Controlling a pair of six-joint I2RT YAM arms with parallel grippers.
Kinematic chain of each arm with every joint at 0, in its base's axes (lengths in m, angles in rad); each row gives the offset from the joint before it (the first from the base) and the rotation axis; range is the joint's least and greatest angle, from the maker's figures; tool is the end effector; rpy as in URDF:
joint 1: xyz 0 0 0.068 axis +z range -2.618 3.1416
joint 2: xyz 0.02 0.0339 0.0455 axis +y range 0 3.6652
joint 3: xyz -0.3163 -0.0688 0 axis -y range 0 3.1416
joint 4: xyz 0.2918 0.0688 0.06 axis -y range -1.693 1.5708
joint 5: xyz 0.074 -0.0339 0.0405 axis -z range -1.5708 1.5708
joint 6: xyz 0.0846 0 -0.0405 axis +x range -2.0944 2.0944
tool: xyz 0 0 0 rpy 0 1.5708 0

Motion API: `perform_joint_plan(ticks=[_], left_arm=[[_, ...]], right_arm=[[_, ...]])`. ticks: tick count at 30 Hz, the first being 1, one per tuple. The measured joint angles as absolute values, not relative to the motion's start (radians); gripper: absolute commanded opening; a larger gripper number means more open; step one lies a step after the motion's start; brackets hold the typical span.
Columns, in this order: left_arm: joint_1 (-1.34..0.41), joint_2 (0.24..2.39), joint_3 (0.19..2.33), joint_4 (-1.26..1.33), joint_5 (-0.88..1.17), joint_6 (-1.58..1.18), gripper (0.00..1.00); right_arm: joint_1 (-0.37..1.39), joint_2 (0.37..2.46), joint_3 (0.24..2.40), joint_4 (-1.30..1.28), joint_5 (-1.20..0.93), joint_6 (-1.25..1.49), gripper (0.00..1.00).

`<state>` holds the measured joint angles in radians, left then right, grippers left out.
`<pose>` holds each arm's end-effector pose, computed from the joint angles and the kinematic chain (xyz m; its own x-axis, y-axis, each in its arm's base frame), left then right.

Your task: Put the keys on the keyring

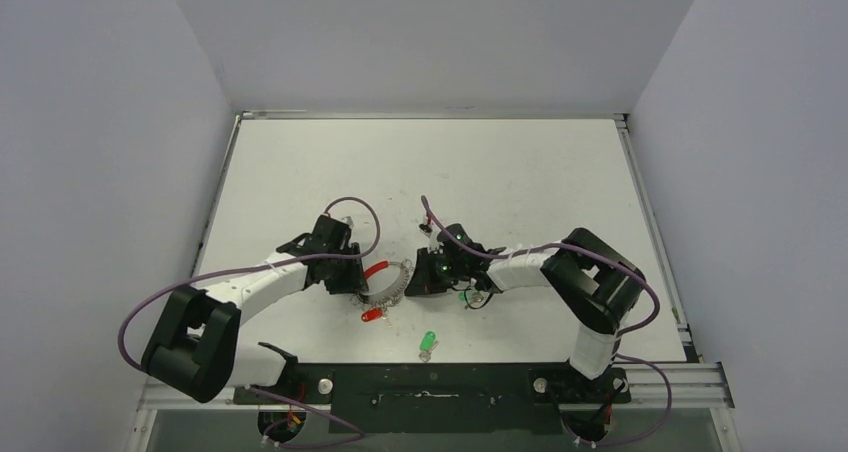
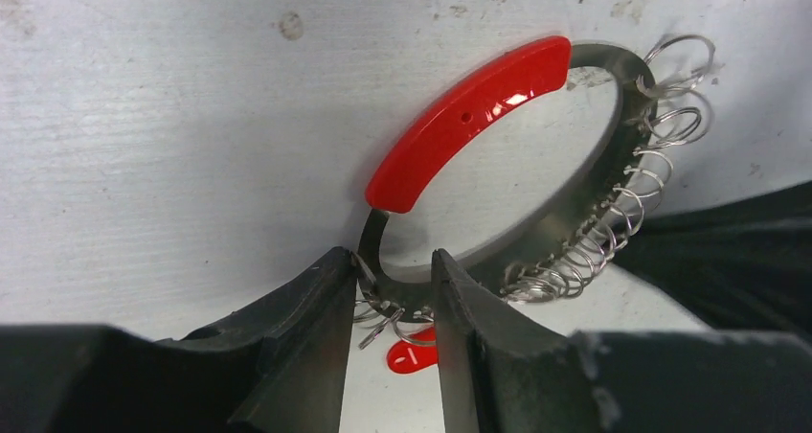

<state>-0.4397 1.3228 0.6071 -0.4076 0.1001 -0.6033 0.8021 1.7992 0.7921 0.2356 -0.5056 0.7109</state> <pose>0.2411 -0.1227 0.1313 -0.9343 -0.1844 -0.3052 -0.0819 0.9440 -0.3197 0.2517 0.3191 0.1038 -0.9352 -0.1458 -0.3229 -0.3432 0.5988 0.7237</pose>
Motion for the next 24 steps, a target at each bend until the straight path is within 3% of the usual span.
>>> perform_joint_plan(ticks=[7,14,18,24], left_arm=[[-0.439,1.371,0.644,-0.394,0.104,-0.581,0.33],[-0.44,1.415,0.74,-0.467,0.016,-0.527,0.37],[-0.44,1.362,0.75,-0.494,-0.005,-0.518,0.38],[-0.44,1.205,0.706,-0.501,0.012,-0.539,0.38]], right_arm=[[0.905,1.772,0.663,0.426,-0.552,0.881,0.32],[0.832,1.624,0.655,0.374,-0.546,0.849,0.54],[0.741,1.559,0.736,0.24,-0.512,0.743,0.57],[0.675,1.589,0.898,0.031,-0.441,0.573,0.53]])
